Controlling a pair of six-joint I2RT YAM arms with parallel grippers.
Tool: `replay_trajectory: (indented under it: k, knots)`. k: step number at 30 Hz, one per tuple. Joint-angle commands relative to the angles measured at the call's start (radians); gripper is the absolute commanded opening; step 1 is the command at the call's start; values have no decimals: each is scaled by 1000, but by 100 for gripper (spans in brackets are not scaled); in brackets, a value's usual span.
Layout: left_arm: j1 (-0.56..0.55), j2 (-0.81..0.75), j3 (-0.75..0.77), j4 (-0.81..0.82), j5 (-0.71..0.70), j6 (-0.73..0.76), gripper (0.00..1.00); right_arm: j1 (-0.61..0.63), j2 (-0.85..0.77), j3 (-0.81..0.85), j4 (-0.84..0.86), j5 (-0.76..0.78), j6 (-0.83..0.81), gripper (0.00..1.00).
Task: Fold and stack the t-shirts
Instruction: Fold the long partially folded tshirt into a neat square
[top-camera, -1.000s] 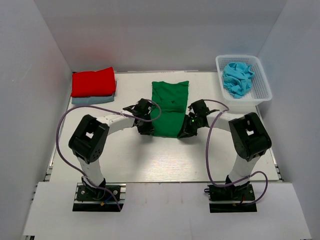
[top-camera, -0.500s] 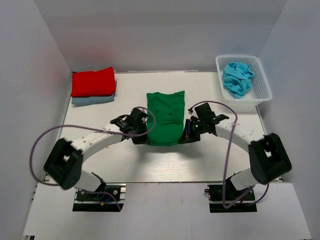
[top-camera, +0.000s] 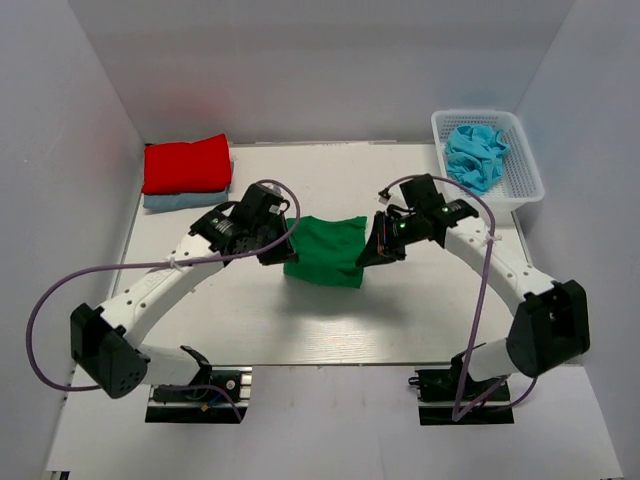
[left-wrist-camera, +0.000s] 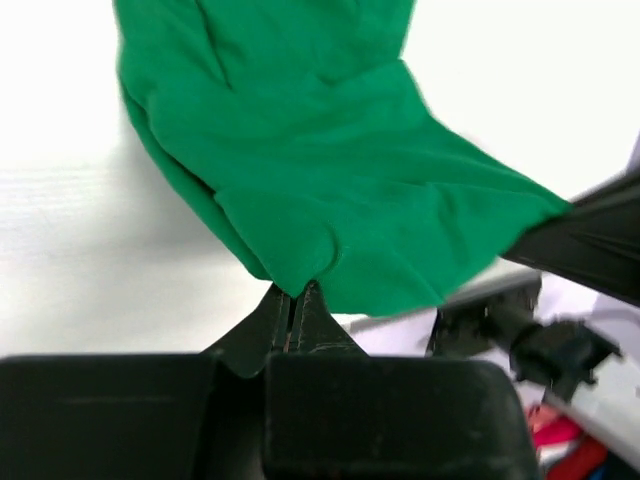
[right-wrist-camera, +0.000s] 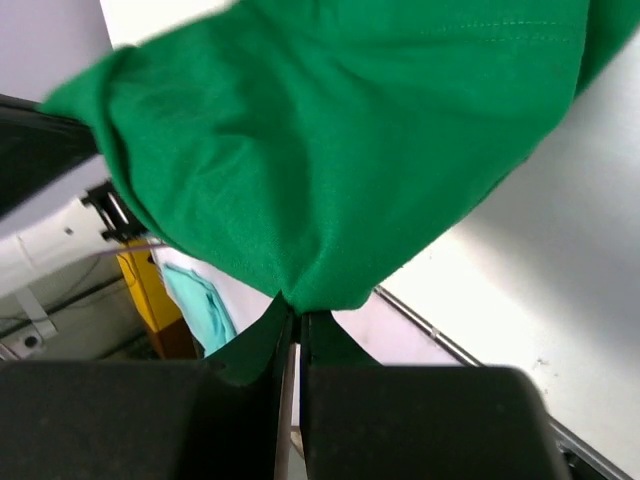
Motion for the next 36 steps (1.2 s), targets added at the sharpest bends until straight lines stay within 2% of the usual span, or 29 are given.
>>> replay_trajectory:
  k: [1, 5, 8, 17, 24, 28, 30, 31, 33, 34, 35, 36]
  knots:
    - [7, 70, 99, -41, -108, -18, 0, -44, 75, 123, -64, -13, -34, 0]
    - [18, 153, 186, -63, -239, -58, 0, -85, 191, 238, -54, -40, -41, 0]
    - [41, 217, 238, -38, -282, -58, 0, -118, 259, 292, -54, -82, -46, 0]
    - [112, 437, 389, -20, -305, -38, 0, -185, 438, 418, -5, -163, -32, 0]
    - [159, 625, 557, -21, -252, -24, 0, -214, 590, 528, 26, -147, -3, 0]
    - [182, 713, 616, 12, -251, -15, 0, -234, 697, 611, 98, -107, 28, 0]
    - [191, 754, 666, 12, -285, -15, 0, -234, 733, 639, 191, -87, 20, 0]
    - [201, 797, 683, 12, -300, -15, 10, -237, 794, 700, 204, -87, 20, 3]
    - [210, 839, 735, 52, -301, -15, 46, -239, 831, 740, 266, -84, 9, 8]
    - [219, 851, 736, 87, -301, 3, 88, -240, 868, 770, 290, -64, 17, 29]
    - [219, 871, 746, 112, -314, 20, 100, -242, 879, 774, 320, -29, -1, 49]
    - [230, 871, 768, 150, -314, 34, 100, -244, 894, 795, 388, -1, -8, 70]
